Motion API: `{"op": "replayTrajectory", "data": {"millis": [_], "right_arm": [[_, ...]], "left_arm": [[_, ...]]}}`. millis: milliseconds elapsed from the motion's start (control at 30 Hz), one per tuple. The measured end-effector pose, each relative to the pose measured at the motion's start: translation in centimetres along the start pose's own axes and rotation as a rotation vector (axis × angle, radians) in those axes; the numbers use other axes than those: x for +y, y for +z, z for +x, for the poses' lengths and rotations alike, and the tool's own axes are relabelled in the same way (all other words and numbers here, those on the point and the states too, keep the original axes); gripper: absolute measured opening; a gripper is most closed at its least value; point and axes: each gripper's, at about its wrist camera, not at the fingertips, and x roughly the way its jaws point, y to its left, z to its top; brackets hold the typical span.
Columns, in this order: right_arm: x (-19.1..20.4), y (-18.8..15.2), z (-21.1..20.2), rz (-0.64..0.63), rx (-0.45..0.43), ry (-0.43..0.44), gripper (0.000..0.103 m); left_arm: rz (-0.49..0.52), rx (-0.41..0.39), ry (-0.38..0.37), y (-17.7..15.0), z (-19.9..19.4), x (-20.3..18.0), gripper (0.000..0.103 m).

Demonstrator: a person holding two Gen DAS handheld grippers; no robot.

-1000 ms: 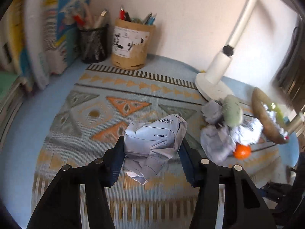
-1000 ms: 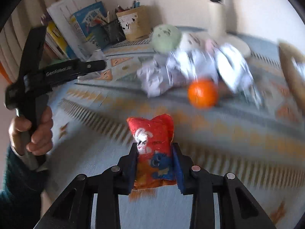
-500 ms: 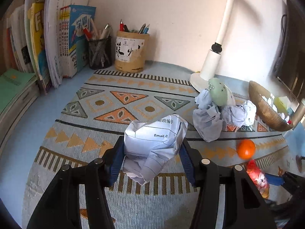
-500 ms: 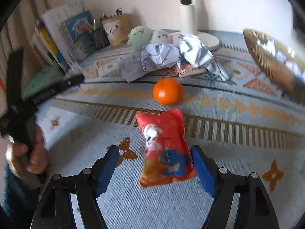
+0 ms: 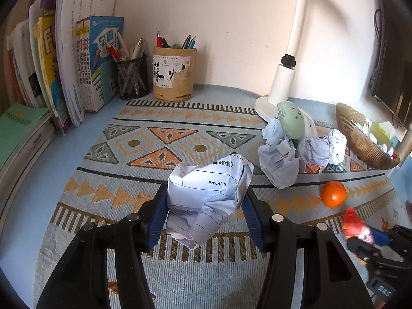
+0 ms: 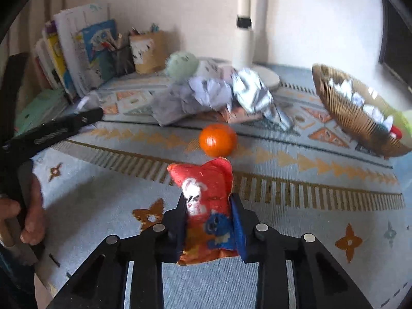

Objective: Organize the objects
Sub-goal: 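Carry the paper ball and red snack bag to the glass bowl and release both, then move both open grippers back toward the remaining items on the rug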

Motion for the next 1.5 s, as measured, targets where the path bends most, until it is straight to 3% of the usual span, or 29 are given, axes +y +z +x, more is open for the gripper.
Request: {"op": "replayTrajectory", "data": {"millis": [100,167,233,367,600,733,900,967,1000,1033,1100,1200,1233,1333,1400,1500], "right_arm": [[-1.9,-0.6,-1.1,0.094,-0.012,0.092,0.03],[-3.3,-0.9,-1.9,0.143,-0.018,0.105,0.03],[-4.8,-0.7,-3.0,0.167,-0.039,0.085,0.03],[-9.5,0.7,-5.4,0.232,-0.106,0.029,0.03],[-19.0,5.4,-10.2,0.325,-0.264,-0.124,0.03],[-25.2,7.8,-8.4,0.412,-0.238,-0.187,0.03],[-29.1,10.2,-4.1,0.456,-0.18,-0.194,0.03],[-29.7,11.1,-2.7,0.436,-0.172,-0.195,0.032],[-30.1,11.8,-1.7,0.419,-0.153,-0.206,0.039],[-30.4,12.1,-1.2,0.416,-0.136,-0.226,0.042],[-30.7,11.8,-1.1,0.429,-0.114,-0.238,0.042],[-28.9,10.2,-3.5,0.414,-0.174,-0.147,0.043],[-28.1,9.8,-4.1,0.402,-0.182,-0.129,0.048],[-23.1,8.0,-6.3,0.343,-0.204,0.01,0.064],[-19.3,6.9,-7.1,0.273,-0.195,0.091,0.064],[-14.5,5.2,-7.0,0.187,-0.184,0.146,0.064]], "left_arm": [[0.004,0.0,0.011,0.0,0.0,-0.1,0.052],[0.02,0.016,0.017,0.2,0.0,-0.7,0.052],[0.035,0.026,-0.021,0.7,-0.6,-1.6,0.052],[0.076,-0.028,-0.107,3.5,-2.8,-5.4,0.052],[0.242,-0.052,-0.264,9.3,-1.4,-18.6,0.052],[0.33,-0.034,-0.336,11.8,2.5,-26.9,0.052],[0.355,-0.001,-0.355,12.4,6.3,-31.6,0.052],[0.353,-0.024,-0.357,12.9,7.0,-32.7,0.059],[0.356,-0.034,-0.35,13.1,7.4,-33.1,0.079],[0.361,-0.042,-0.344,13.4,7.7,-33.2,0.091],[0.37,-0.031,-0.341,13.5,7.8,-33.1,0.091],[0.402,-0.057,-0.337,12.7,5.4,-30.9,0.091],[0.397,-0.07,-0.328,12.2,4.1,-29.5,0.091],[0.371,-0.097,-0.295,10.5,0.5,-24.9,0.093],[0.337,-0.104,-0.253,9.2,-1.3,-21.6,0.094],[0.288,-0.113,-0.157,6.6,-3.9,-15.2,0.095]]}}
